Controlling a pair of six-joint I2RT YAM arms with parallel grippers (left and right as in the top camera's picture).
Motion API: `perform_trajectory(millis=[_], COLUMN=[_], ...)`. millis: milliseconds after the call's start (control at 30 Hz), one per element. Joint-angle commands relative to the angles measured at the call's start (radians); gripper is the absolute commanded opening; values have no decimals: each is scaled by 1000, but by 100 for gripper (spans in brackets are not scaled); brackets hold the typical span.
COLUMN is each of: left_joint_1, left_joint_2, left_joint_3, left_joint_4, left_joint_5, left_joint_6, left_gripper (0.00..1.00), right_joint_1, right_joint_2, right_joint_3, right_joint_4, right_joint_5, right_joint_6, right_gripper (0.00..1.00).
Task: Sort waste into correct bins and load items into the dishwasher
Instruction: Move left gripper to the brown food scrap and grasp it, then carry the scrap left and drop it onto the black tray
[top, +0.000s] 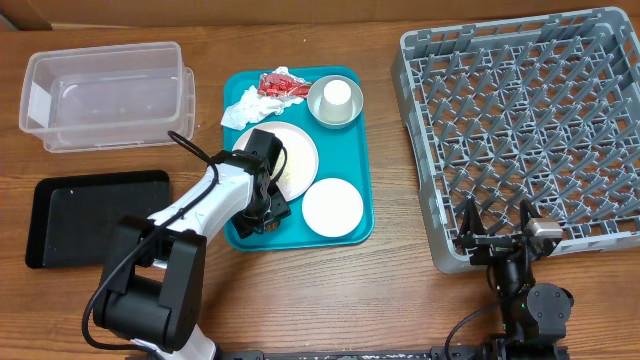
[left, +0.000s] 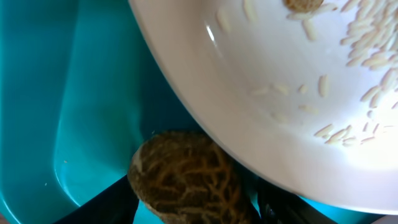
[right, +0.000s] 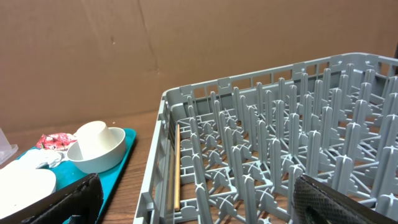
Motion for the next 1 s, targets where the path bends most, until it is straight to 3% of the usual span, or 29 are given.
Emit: perform_trajectory(millis=[0,100,433,500,600,700,967], left_joint_1=[0,0,2,8,27,55,193], left_joint_2=[18,6,-72,-92,-126,-156,-225], left_joint_3=[10,17,33,40,51,55,86], left_joint_4=[-19,-40,-76,-90,-114,-139,-207], left_joint_5=[-10,-10,-14,-18,-18,-18,-18], left_joint_6=[9,9,10,10,21,28,97], left_gripper=[61,53,44,37,36,29,30], right_joint_1=[2,2,2,2,2,2,2], right_joint_2=[-12,-12,-12,-12,-12,-12,-12], right_joint_3=[-11,-11,-10,-10,-10,-11,-10], right_joint_4=[6,6,6,6,6,6,6], right_joint_5=[6,6,6,6,6,6,6], right_joint_6=[-4,-4,-4,-4,-4,-4,-4], right_gripper=[100,100,100,100,100,100,100])
